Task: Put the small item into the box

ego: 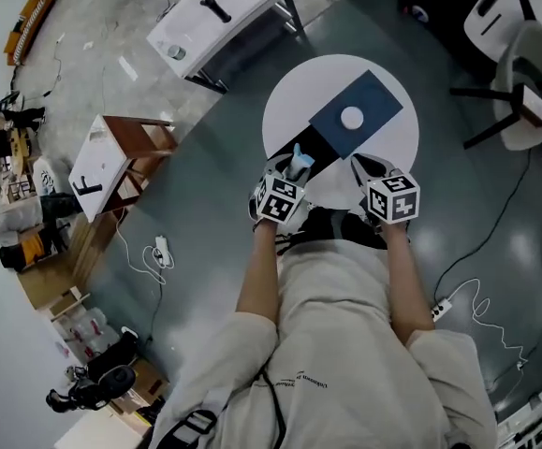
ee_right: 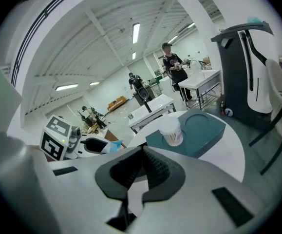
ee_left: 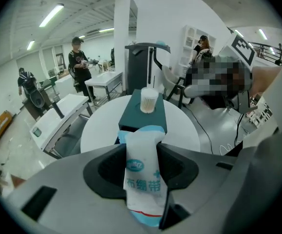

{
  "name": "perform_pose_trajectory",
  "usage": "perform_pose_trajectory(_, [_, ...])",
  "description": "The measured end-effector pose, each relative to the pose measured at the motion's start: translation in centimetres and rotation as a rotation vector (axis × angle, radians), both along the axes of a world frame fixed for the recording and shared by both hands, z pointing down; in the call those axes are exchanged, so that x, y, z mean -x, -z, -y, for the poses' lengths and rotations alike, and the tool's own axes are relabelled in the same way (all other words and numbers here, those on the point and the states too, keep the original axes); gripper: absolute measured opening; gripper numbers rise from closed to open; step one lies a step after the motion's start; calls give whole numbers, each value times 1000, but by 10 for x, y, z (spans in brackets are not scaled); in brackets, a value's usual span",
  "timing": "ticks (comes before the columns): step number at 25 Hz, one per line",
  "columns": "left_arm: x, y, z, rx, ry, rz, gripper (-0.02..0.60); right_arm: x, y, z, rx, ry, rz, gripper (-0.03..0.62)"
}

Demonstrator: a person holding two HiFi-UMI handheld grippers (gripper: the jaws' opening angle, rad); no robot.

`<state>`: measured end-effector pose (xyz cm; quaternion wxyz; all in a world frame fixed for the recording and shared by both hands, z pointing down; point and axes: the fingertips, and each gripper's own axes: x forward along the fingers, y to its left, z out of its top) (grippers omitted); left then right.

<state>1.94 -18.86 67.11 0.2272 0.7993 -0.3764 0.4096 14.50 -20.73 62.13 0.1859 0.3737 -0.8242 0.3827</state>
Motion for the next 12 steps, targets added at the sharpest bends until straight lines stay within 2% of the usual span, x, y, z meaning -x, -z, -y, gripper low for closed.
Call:
perform_pose_trajectory(4, [-10,-33,6,59,-71,10,187,-19,-6,-4,7,-49,-63,35])
perform_pose_trajectory(8, [-13,-60,12,102,-120,-18,187,-31,-15,-11,26,-116,-82,35])
perform_pose_trajectory(12, [-19,-81,18,134,-171,6,187,-48,-22,-20,48,-151,-117,35])
